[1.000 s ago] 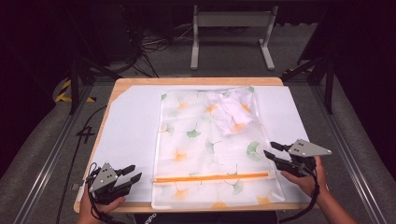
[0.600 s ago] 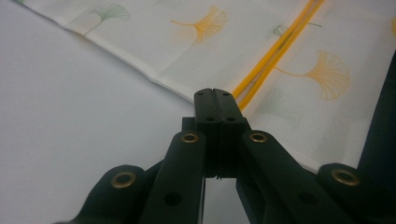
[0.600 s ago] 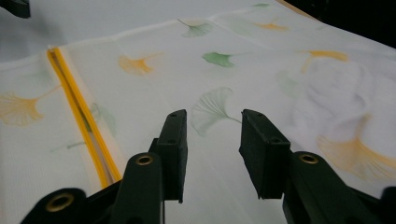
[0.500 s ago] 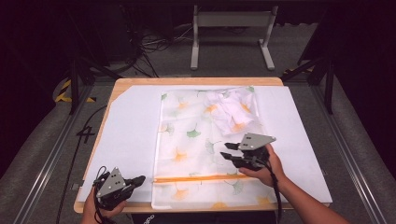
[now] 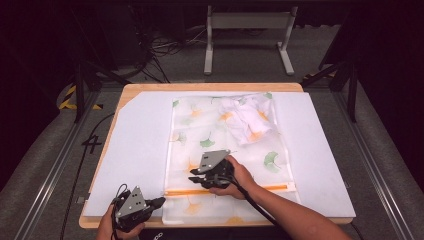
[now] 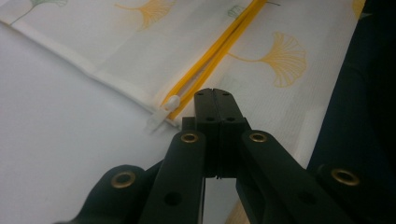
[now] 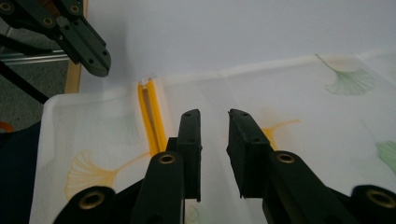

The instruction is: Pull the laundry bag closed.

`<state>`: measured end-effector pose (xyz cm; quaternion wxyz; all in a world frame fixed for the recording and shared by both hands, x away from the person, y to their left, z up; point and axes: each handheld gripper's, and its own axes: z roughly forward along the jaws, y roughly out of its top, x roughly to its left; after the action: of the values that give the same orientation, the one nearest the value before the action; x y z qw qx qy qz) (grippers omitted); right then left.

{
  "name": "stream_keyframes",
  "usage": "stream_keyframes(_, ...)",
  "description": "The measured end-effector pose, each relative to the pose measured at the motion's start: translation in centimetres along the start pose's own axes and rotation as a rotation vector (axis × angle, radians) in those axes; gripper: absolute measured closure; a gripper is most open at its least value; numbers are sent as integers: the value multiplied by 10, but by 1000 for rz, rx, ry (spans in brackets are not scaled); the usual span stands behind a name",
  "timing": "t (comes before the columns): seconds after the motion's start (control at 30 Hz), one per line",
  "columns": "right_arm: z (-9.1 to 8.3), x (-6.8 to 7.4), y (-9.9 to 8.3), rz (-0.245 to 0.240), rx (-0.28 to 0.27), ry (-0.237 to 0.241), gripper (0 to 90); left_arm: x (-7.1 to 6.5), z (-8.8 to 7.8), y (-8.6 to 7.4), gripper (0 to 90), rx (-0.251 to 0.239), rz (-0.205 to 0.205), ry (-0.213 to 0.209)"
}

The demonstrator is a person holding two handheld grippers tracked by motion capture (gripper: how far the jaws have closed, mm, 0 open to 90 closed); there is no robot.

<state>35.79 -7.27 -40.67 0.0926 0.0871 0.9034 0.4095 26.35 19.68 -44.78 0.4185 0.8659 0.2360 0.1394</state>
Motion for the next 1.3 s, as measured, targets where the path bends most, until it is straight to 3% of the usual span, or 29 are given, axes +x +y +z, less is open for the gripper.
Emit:
stream_keyframes(0.1, 18, 6, 14, -24, 24, 44, 746, -3, 6, 1, 900, 24, 12, -34)
stream_keyframes(0.2, 34, 10, 27, -14, 12, 99, 746, -6, 11, 1, 900, 61, 35, -32)
stream_keyframes(0.33, 50, 20, 37, -36, 38, 132, 729, -7, 14, 0, 900, 93, 47, -23)
stream_keyframes(0.57, 79, 31, 44, -46, 98, 174, 709, -9, 16, 0, 900, 96, 58, -40)
stream_keyframes(0.67, 89, 35, 45, -76, 141, 144, 703, -9, 16, 0, 900, 95, 59, -42)
stream_keyframes(0.73, 94, 34, 45, -56, 150, 146, 723, -9, 16, 0, 900, 96, 64, -39)
stream_keyframes(0.97, 93, 35, 47, -70, 161, 149, 864, -8, 16, 0, 900, 95, 51, -48)
stream_keyframes(1.3, 77, 32, 46, -58, 111, 171, 882, -7, 16, -1, 900, 94, 48, -49)
